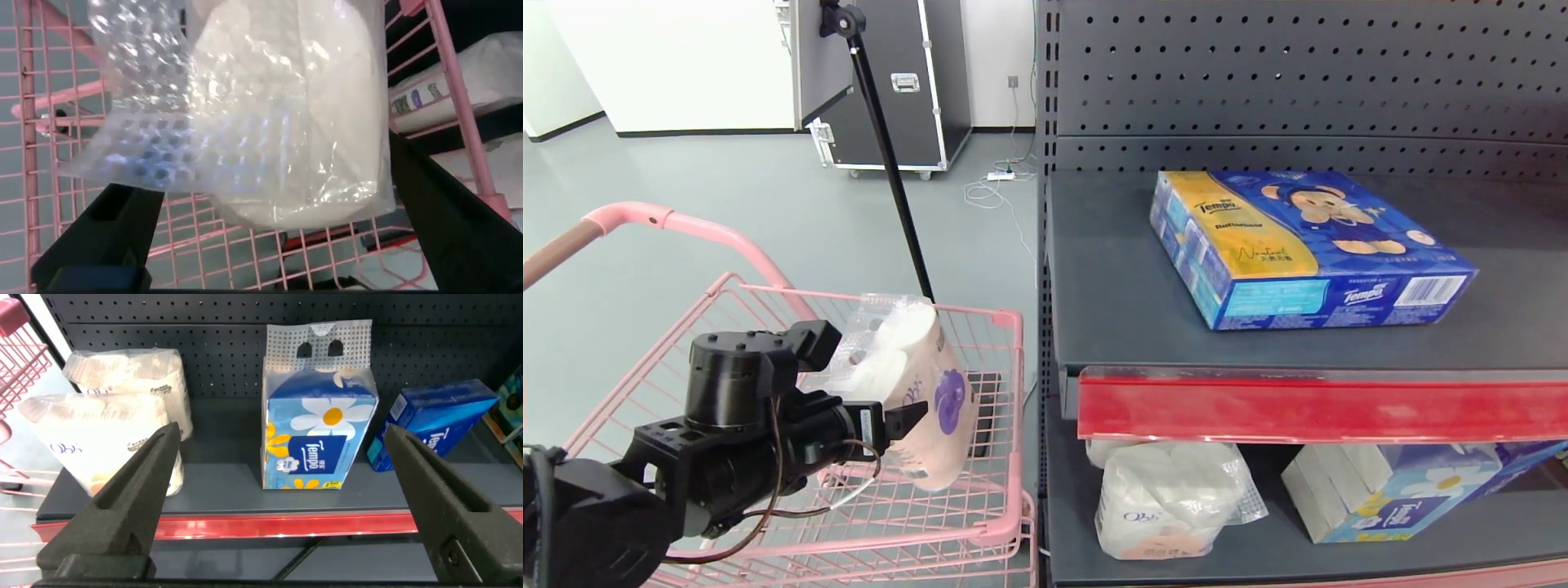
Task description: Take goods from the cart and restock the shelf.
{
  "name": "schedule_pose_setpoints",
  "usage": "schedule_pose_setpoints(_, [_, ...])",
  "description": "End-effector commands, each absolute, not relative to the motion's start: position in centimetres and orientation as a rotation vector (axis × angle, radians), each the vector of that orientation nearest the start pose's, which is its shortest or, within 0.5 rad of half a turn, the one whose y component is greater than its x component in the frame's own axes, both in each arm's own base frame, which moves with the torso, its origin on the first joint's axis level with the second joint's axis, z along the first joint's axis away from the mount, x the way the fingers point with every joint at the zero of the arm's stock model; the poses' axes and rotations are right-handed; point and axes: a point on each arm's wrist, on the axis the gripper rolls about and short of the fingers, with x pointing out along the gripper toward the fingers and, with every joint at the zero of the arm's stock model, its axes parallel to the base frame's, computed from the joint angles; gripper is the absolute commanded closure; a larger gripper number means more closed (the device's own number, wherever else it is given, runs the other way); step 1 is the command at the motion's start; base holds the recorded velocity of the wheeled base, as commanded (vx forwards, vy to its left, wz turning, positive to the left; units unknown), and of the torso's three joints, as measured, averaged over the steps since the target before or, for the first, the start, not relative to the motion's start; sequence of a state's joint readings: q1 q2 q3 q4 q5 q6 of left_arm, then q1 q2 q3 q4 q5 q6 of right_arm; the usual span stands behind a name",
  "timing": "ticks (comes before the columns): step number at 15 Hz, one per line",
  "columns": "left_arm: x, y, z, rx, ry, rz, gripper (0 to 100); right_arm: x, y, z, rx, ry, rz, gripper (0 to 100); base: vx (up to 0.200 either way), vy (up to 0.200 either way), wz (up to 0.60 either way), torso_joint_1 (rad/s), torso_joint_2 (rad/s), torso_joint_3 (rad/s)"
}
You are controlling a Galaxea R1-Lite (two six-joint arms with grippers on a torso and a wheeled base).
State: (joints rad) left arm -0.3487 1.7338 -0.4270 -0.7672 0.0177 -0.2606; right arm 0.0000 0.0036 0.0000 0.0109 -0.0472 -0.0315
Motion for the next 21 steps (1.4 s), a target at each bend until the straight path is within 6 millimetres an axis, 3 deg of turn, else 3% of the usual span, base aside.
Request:
schedule_pose_setpoints(1, [24.4,-9.0,8.2,-0.145,0.597,-0.242,0,-2.3,-0.1,7.4,-0.033,0.015,-0.049,0,0.0,0.0,0.0,0.0,0.0,0.0])
schedule_pose_setpoints(11, [26.1,-10.3,5.3,-0.176,0.473,-0.185,0,-2.3,-0.1,7.4,-0.033,0.015,-0.047,0,0.0,0.0,0.0,0.0,0.0,0.0])
schedule_pose_setpoints(21, [28.2,-10.9,5.8,-0.188,0.395,-0.148,0,-2.3,-0.1,7.4,-0.033,0.015,-0.047,0,0.0,0.0,0.0,0.0,0.0,0.0])
